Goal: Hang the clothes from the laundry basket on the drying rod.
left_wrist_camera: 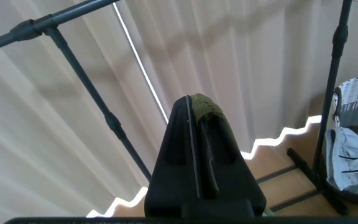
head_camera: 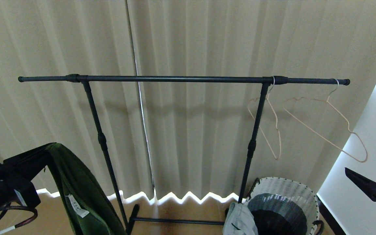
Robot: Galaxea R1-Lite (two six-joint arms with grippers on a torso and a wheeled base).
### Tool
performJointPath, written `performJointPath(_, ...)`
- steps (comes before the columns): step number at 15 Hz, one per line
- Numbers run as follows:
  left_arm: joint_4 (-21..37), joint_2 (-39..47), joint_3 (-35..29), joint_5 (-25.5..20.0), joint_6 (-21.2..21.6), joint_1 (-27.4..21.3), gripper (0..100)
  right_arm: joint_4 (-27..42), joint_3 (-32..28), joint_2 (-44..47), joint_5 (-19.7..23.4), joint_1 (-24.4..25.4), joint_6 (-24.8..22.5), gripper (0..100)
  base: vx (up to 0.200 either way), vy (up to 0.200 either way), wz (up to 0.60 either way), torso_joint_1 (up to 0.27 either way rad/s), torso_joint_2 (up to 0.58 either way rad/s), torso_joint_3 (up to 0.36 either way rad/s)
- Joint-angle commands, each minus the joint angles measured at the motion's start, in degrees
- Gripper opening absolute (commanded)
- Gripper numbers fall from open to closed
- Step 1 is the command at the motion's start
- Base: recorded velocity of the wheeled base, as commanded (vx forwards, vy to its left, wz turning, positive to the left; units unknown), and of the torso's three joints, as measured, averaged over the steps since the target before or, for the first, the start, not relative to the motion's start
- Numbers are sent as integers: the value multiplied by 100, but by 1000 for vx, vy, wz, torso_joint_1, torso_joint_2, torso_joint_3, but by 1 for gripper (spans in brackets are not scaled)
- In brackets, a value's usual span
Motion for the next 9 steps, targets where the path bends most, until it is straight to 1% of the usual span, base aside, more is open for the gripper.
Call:
performJointPath(1,-3,16,-4,0,-3,-9,0,-6,-3,20,-11,-37,8,100,0,0,0,0,0,0)
performJointPath(2,-3,16,5,0,-3,-9,0,-6,-3,20,-11,-37,8,100,0,0,0,0,0,0)
performJointPath(9,-3,7,14,0,-3,-9,0,-6,-20,46,-2,-37,8,100,0,-200,0,2,0,1)
